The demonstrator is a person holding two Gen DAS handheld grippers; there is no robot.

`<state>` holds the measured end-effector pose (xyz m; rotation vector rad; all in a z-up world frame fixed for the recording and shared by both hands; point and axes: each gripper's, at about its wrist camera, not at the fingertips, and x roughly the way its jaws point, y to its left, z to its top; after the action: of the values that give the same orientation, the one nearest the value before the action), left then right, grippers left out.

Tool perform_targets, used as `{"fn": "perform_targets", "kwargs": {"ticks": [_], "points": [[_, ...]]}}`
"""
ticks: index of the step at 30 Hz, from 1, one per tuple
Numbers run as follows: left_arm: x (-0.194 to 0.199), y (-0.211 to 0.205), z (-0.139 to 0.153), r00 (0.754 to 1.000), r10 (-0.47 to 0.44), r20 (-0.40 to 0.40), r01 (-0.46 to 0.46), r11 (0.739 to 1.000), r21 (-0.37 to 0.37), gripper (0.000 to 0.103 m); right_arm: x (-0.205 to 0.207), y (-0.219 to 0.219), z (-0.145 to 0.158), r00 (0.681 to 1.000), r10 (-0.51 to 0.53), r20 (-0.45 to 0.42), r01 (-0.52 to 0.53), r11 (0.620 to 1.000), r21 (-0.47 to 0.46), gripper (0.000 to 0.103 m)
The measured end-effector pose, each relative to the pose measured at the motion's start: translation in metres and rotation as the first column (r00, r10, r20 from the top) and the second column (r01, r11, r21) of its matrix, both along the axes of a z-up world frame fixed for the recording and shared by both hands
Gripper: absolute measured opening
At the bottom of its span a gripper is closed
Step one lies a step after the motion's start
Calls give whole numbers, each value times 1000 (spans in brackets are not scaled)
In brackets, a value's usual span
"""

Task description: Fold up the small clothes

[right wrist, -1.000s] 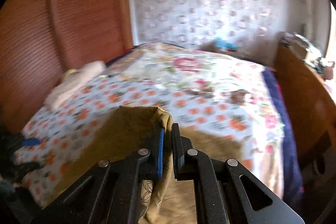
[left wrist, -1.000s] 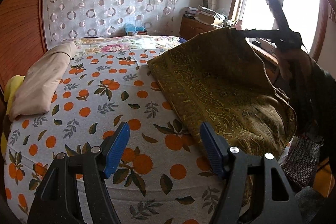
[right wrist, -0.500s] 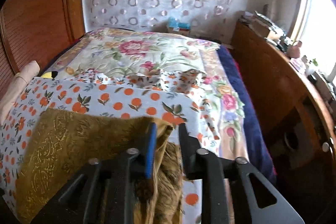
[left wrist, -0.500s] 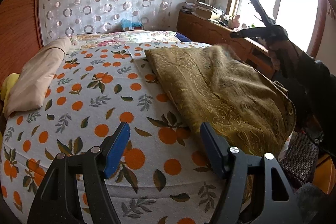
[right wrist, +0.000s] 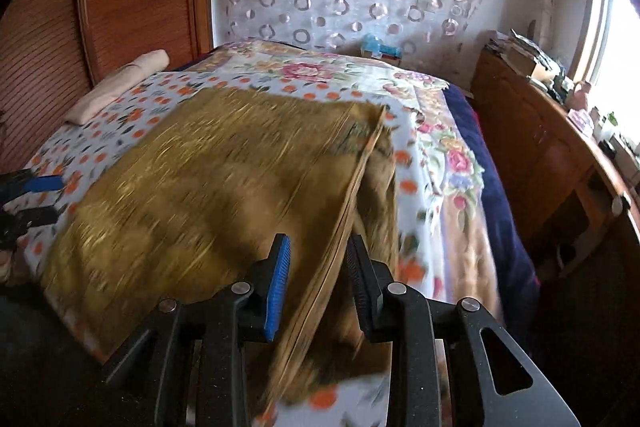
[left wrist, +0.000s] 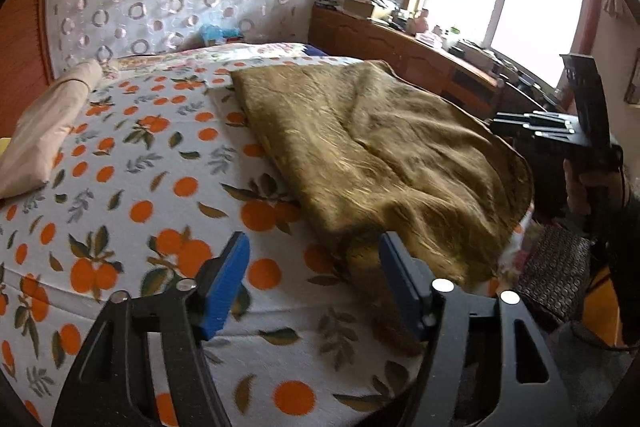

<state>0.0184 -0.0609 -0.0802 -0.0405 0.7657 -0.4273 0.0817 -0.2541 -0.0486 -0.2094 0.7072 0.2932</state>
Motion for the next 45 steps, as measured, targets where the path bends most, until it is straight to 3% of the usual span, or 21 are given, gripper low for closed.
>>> {"fn": "perform_targets", "kwargs": {"ticks": [8,9,12,15,21,24,28,30,40,45], "points": [[-1,-19,-13,994,-74,-74,74,997,-9,37,-17,-12,-5,999,0,-32,1,999,33,30],[-1,-21,-14,994,-78,-81,78,997,-5,34,-20,-11,-4,999,6,-32,-5,999,37,20],[-2,-24,-15,991,-94,-95,94,996,-4,25,-23,-14,-6,999,13,-29,-11,998,56,7],[-5,-28,-14,986,-122,-110,121,993,-18,7,-27,-18,-3,1000,13,-9,-12,997,80,6],[-17,-29,0,987,-127,-96,127,992,-10,6,-46,-33,16,991,-73,109,62,993,99,5],[-18,-28,5,991,-112,-76,112,994,-13,8,-48,-39,15,993,-89,83,82,993,84,5],[-13,-30,2,991,-105,-82,105,995,-6,29,-41,-41,-4,995,-102,7,102,994,46,5],[-9,-31,-2,990,-108,-95,107,994,-12,32,-39,-41,-8,995,-102,-4,102,994,44,5],[-3,-33,-5,987,-109,-120,109,994,-10,33,-36,-34,-4,994,-104,19,104,994,17,5],[-2,-33,-5,987,-107,-119,107,994,-8,33,-39,-33,0,992,-114,52,113,994,9,16]]}}
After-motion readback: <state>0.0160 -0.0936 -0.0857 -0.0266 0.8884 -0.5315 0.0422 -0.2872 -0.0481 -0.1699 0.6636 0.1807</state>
